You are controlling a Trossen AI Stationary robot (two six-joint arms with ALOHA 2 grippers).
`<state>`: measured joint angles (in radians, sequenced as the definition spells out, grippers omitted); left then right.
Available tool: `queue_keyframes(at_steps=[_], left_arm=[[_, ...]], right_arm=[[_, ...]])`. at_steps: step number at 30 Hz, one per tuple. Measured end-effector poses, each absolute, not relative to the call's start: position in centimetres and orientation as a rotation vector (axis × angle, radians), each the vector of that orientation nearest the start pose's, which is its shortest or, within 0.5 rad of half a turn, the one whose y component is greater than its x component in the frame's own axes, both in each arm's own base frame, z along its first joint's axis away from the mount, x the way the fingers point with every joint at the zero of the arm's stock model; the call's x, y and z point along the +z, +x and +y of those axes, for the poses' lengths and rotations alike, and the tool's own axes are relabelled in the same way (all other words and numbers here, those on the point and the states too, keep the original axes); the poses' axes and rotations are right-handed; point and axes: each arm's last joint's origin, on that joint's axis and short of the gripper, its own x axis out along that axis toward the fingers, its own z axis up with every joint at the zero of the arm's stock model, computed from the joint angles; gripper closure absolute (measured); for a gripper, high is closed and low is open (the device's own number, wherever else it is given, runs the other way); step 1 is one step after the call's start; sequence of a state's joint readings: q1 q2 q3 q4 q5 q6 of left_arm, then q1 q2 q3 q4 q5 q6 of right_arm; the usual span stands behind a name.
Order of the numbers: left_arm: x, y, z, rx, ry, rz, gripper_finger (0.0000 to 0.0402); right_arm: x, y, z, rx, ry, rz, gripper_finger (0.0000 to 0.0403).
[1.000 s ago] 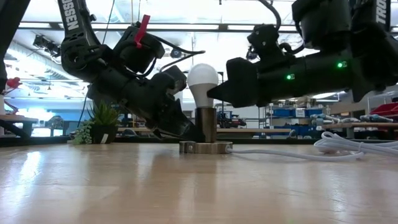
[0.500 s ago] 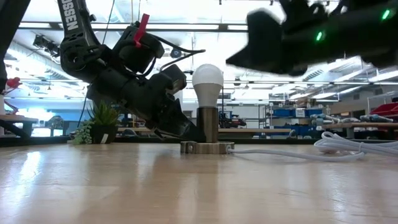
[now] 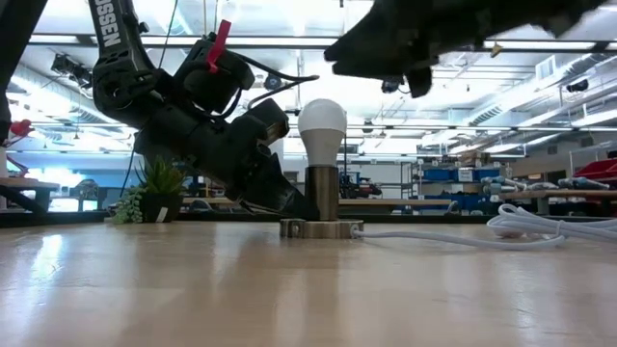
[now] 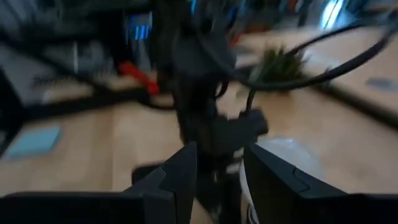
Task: Screw lightbulb
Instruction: Remove the lightbulb from the lamp socket
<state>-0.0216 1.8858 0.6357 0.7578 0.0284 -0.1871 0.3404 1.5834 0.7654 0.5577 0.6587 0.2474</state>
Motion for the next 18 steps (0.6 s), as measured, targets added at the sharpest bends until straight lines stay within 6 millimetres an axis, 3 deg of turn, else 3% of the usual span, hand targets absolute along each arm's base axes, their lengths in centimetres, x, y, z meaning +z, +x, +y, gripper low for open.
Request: queue_keyframes(at_steps=[4, 13, 18], left_arm=[[9.5, 32.1, -0.8, -0.003, -0.185, 0.492, 0.0402], [9.6, 32.1, -0.8, -0.004, -0.185, 0.490, 0.0402], [9.6, 32.1, -0.8, -0.004, -0.185, 0.489, 0.0402]], right_arm=[[23.0, 32.5, 7.5, -0.302, 0.076, 0.379, 0.0261], [28.9, 34.2, 6.0, -0.273, -0.139, 0.523, 0.0263], [30.6, 34.2, 4.1, -0.245, 0.038, 0.625, 0.0271]])
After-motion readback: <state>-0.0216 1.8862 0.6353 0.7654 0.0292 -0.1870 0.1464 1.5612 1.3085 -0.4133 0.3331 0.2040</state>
